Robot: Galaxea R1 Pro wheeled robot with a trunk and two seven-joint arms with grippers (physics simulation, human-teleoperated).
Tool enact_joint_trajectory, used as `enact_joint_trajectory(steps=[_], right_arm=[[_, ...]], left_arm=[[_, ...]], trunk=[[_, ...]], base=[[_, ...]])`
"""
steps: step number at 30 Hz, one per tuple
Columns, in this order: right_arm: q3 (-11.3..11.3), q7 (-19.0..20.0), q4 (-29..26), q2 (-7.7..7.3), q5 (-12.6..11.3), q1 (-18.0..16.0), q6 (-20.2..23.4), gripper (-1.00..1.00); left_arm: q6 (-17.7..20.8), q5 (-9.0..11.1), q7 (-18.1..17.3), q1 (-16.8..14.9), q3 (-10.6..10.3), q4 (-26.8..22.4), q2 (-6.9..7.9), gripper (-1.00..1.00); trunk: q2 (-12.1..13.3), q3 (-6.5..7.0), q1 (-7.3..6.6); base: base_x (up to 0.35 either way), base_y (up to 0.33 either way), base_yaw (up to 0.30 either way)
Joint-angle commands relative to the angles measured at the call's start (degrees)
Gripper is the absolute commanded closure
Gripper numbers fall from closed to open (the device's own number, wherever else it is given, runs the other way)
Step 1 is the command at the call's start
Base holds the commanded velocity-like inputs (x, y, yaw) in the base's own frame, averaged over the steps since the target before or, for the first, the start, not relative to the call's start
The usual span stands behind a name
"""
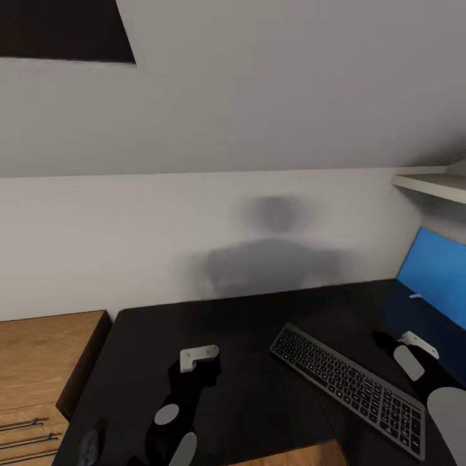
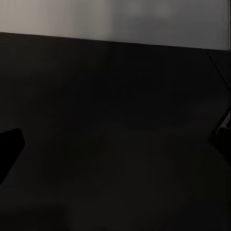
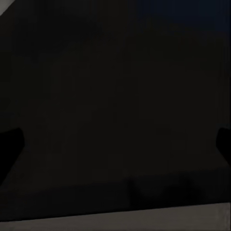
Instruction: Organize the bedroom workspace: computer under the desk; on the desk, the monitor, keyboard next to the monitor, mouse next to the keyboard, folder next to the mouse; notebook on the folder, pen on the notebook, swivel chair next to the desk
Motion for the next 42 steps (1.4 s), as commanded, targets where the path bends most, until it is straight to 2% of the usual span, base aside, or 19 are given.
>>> enact_joint_trajectory(steps=[1,16,28,34,42], right_arm=[[-0.07,-0.26,-0.14,0.03,-0.49,-0.02,0.28,-1.0],[-0.13,-0.22,-0.13,0.09,-0.51,-0.02,0.28,-1.0],[0.05,-0.07,0.19,0.13,-0.29,-0.02,0.15,-1.0],[0.12,-0.27,1.05,0.14,-0.23,-0.02,0.29,-1.0],[-0.06,-0.38,4.25,-0.05,-0.29,-0.02,4.3,-1.0]], left_arm=[[0.15,0.47,0.48,-0.06,-0.07,-0.08,0.01,-1.0],[0.21,0.51,0.48,-0.06,-0.08,0.2,0.0,-1.0],[0.24,0.5,0.31,-0.06,-0.19,0.8,0.21,-1.0],[0.24,0.5,0.31,-0.06,-0.19,0.8,0.26,-1.0],[0.24,0.49,0.33,-0.06,-0.25,0.8,0.2,-1.0]], trunk=[[-0.5,-0.27,0.24],[-6.51,-2.97,3.54],[-6.51,-2.97,3.54],[-6.51,-2.97,3.54],[-6.51,-2.97,3.54]], base=[[0.0,0.0,-0.211],[0.0,0.0,-0.045],[0.007,0.0,0.0],[0.184,0.0,0.0],[0.104,0.0,0.0]])
